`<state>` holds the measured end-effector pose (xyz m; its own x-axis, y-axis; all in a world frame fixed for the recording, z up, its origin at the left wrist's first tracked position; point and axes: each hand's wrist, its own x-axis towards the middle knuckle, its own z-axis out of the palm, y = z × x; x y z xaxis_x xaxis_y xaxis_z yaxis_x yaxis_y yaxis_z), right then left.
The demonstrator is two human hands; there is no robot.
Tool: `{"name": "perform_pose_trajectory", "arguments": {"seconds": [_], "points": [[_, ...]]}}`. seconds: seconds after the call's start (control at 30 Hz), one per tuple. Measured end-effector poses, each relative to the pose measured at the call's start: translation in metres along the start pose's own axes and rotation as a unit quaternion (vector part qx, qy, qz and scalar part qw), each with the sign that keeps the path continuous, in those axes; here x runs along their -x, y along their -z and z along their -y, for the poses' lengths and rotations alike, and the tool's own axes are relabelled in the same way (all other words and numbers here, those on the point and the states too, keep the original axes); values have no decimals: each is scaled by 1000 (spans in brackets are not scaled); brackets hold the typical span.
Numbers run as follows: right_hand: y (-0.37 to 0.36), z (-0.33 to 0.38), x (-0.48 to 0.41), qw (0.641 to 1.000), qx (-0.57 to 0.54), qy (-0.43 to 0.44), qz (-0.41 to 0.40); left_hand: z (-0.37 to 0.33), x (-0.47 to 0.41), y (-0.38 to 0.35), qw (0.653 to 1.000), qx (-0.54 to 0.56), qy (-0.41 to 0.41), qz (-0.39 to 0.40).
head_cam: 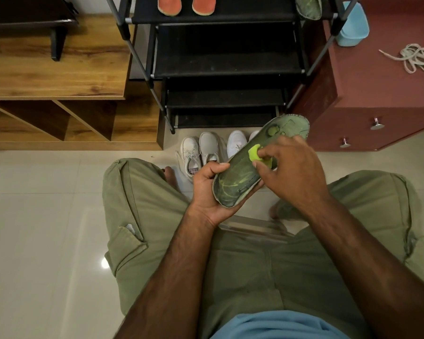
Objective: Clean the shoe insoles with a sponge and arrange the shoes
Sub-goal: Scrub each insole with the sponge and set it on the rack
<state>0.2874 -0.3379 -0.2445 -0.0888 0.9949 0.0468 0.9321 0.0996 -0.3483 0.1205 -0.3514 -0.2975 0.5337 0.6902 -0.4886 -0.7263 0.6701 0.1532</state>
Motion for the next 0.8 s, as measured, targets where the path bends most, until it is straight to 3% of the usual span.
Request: {"name": "perform_pose_trajectory", "arguments": {"seconds": [0.4, 0.6, 0.73, 0.8], "points": [[-3, 13, 15, 995, -45, 58, 73, -3, 4, 0, 1000, -7, -16, -2], [2, 7, 2, 997, -63, 8, 46, -2, 4, -1, 1000, 7, -15, -9], [-8, 23, 19, 983, -105, 92, 123, -2, 4, 1, 999, 2, -8, -31], [-9, 16, 16, 981, -132, 76, 118, -2, 5, 0, 1000, 3, -11, -29]]}}
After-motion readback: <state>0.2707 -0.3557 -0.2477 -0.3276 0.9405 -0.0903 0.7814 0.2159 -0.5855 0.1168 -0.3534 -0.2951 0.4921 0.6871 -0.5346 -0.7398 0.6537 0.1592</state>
